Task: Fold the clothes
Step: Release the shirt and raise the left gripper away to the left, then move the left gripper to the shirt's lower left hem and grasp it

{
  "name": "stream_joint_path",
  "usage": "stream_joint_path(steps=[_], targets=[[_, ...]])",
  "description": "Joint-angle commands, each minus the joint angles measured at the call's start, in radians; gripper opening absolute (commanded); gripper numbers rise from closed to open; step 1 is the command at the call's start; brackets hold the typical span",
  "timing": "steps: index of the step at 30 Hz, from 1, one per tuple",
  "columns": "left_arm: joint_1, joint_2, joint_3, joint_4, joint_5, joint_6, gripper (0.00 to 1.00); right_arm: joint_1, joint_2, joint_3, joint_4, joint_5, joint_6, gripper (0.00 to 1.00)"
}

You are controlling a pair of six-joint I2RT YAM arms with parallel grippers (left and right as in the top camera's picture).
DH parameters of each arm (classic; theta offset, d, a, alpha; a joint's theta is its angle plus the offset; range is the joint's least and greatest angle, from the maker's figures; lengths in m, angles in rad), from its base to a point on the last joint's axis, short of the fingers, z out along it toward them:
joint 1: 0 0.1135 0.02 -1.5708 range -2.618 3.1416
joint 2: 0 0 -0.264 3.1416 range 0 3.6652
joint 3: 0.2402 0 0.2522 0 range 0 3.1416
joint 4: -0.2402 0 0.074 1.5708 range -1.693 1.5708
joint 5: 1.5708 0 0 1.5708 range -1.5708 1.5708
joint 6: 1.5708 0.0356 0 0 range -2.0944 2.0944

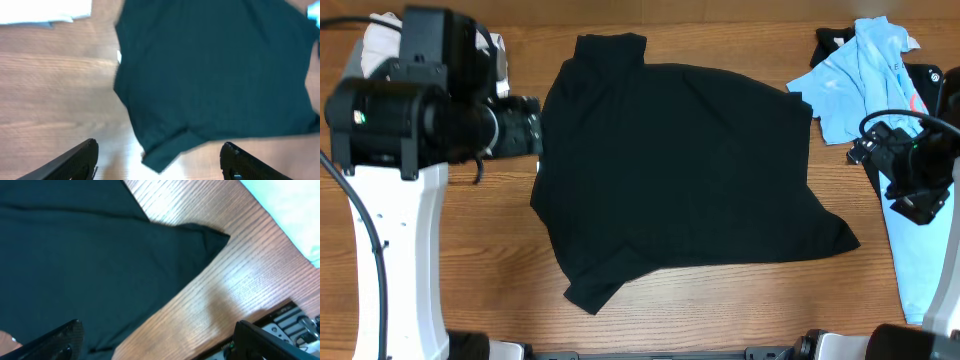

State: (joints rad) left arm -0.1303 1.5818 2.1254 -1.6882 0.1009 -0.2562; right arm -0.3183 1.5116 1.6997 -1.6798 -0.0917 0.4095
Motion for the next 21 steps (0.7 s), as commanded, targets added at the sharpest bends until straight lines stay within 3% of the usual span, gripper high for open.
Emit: stream_joint_path(steps=[1, 11, 21], targets=[[-0.048, -0.063, -0.150, -0.002, 0.053, 0.018, 0.80, 0.003, -0.107, 0.001, -0.014, -0.019, -0.025, 1.00], [-0.203, -0.206, -0.559, 0.069, 0.137, 0.017, 0.84, 0.003, -0.319, -0.027, -0.014, -0.015, -0.024, 1.00], [-0.313, -0.201, -0.980, 0.312, 0.201, -0.009, 0.81, 0.003, -0.357, -0.249, 0.023, -0.016, -0.025, 1.00]])
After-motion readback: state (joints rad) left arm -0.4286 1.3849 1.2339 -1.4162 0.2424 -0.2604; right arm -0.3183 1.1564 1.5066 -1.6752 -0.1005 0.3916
